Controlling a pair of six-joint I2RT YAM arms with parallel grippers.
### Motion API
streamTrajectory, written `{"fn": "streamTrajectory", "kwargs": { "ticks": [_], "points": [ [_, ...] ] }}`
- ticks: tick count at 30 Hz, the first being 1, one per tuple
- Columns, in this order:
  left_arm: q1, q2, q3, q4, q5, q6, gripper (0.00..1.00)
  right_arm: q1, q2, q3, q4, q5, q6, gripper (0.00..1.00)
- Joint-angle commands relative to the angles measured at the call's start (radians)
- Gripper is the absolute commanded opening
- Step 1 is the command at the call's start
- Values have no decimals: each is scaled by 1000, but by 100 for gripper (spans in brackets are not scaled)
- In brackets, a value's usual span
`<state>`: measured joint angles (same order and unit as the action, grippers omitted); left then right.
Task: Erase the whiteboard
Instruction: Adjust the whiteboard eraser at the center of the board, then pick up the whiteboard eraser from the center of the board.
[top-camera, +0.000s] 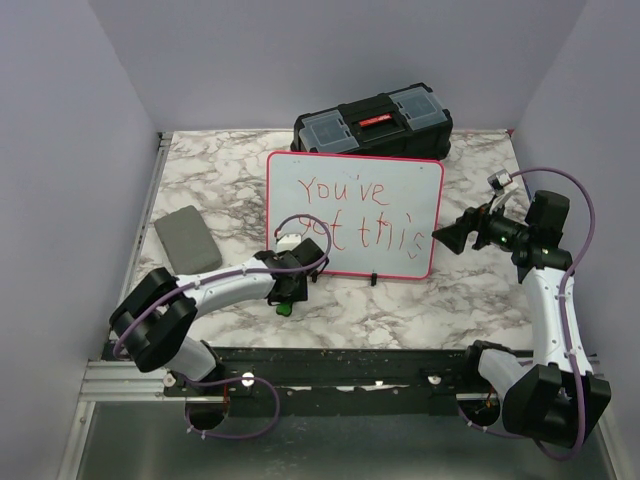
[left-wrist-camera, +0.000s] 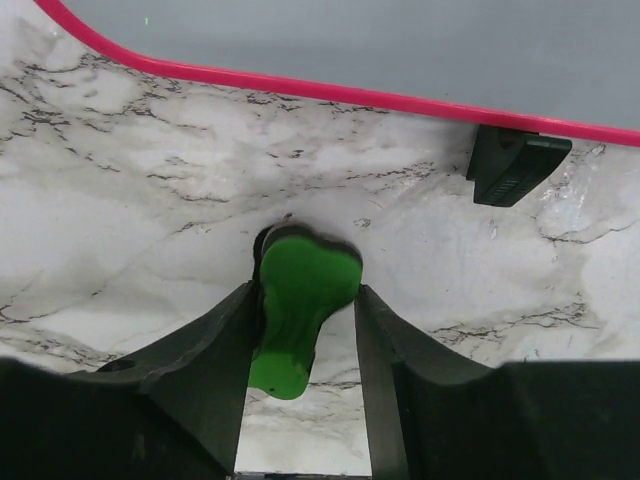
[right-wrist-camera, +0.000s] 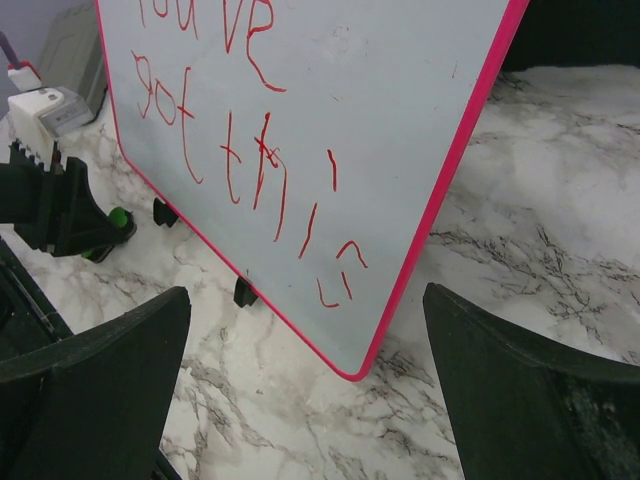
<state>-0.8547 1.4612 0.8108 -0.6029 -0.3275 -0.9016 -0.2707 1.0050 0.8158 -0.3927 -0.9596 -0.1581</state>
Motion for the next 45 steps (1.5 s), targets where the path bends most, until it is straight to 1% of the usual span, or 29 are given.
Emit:
{"fn": "streamTrajectory", "kwargs": {
  "ticks": [1, 5, 8, 14, 15, 17, 27, 28, 29, 30, 31, 32, 33, 36, 39, 41, 45],
  "points": [
    [3, 20, -18, 49, 40, 6, 46, -9, -14, 2, -16, -27, -8, 100],
    [5, 30, -38, 56, 55, 15, 51, -9, -13, 2, -17, -28, -9, 100],
    [5, 38, -44, 60, 59, 27, 50, -9, -14, 2, -17, -27, -9, 100],
    [11, 52, -43, 39, 44, 54, 46, -10, -14, 3, -17, -25, -8, 100],
    [11, 56, -49, 38, 45, 56, 45, -11, -14, 3, -17, -25, -9, 100],
    [11, 57, -67, 51, 56, 56, 38, -10, -14, 3, -16, -25, -8, 100],
    [11, 65, -110, 69, 69, 49, 37, -10, -13, 3, -17, -25, -8, 100],
    [11, 60, -118, 78, 73, 49, 33, -10, -13, 2, -16, -25, -9, 100],
    [11, 56, -125, 85, 78, 47, 26, -12, -13, 2, -16, -23, -8, 100],
    [10, 52, -131, 92, 80, 46, 17, -12, -14, 2, -16, -22, -9, 100],
    [11, 47, -136, 93, 78, 42, 4, -12, -15, 3, -16, -24, -9, 100],
    [11, 40, -141, 93, 76, 37, 0, -12, -13, 2, -16, -25, -9, 100],
    [11, 28, -147, 95, 75, 36, 0, -12, -13, 2, -15, -25, -8, 100],
    [10, -26, -159, 97, 63, 33, 0, -13, -13, 2, -15, -26, -9, 100],
    [4, -126, -173, 115, 53, 47, 0, -13, -13, 1, -15, -27, -9, 100],
    [-2, -216, -192, 148, 56, 70, 0, -13, -13, 1, -16, -25, -12, 100],
    [-10, -477, -276, 292, 107, 146, 0, -15, -18, -3, -15, -13, -24, 100]
  ]
}}
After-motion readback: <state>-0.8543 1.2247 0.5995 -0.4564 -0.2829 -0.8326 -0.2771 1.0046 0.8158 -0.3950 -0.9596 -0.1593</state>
